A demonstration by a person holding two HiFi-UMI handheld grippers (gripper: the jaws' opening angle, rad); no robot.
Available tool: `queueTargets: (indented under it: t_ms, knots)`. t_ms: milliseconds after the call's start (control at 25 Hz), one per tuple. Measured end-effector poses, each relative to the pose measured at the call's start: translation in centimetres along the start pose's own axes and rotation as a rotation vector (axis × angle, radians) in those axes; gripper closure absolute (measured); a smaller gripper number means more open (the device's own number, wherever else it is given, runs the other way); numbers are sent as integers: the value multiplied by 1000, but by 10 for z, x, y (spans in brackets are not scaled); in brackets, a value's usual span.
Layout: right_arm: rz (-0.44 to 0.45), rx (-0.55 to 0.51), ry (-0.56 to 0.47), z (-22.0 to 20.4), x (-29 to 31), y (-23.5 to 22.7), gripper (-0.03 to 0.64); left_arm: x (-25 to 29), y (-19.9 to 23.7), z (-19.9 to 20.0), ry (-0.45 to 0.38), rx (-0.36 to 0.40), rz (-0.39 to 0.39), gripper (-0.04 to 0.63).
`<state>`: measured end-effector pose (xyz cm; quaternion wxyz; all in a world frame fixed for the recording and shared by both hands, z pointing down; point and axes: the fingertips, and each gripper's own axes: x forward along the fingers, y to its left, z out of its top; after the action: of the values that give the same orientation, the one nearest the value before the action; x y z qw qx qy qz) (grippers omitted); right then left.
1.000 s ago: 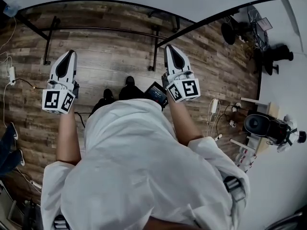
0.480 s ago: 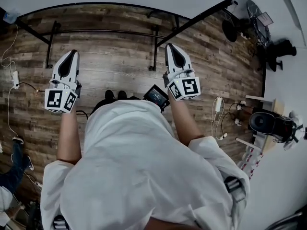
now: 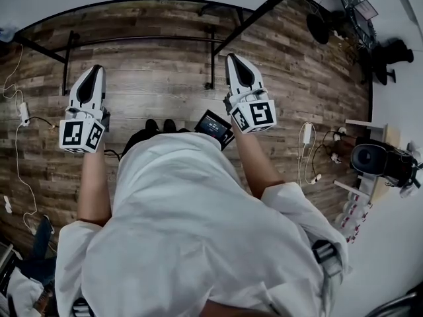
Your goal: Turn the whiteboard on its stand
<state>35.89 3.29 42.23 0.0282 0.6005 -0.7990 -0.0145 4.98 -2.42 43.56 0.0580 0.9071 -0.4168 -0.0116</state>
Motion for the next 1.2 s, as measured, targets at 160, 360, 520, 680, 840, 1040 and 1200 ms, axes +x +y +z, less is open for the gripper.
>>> queueTargets:
  t_ms: [160, 360, 520, 680, 840, 1040, 1200]
  knots:
    - [2, -5, -1, 0, -5, -6, 620, 5, -10, 5, -8, 23, 9, 575]
    - [18, -45, 12, -4, -5, -6, 620, 7, -16, 7, -15, 41, 23, 575]
    - [26, -41, 10, -7, -10, -8, 620, 7, -24, 5, -13, 39, 17, 575]
    - [28, -32, 5, -8, -11, -8, 620, 4, -27, 1, -6, 38, 23, 575]
    - [25, -33, 3, -8, -10, -11, 620, 5, -28, 3, -10, 41, 26, 575]
    - [21, -41, 7, -8, -11, -11, 620, 4, -28, 2, -11, 40, 29, 575]
    - [17, -32, 11, -11, -13, -12, 620, 3, -28, 1, -9, 37, 29, 575]
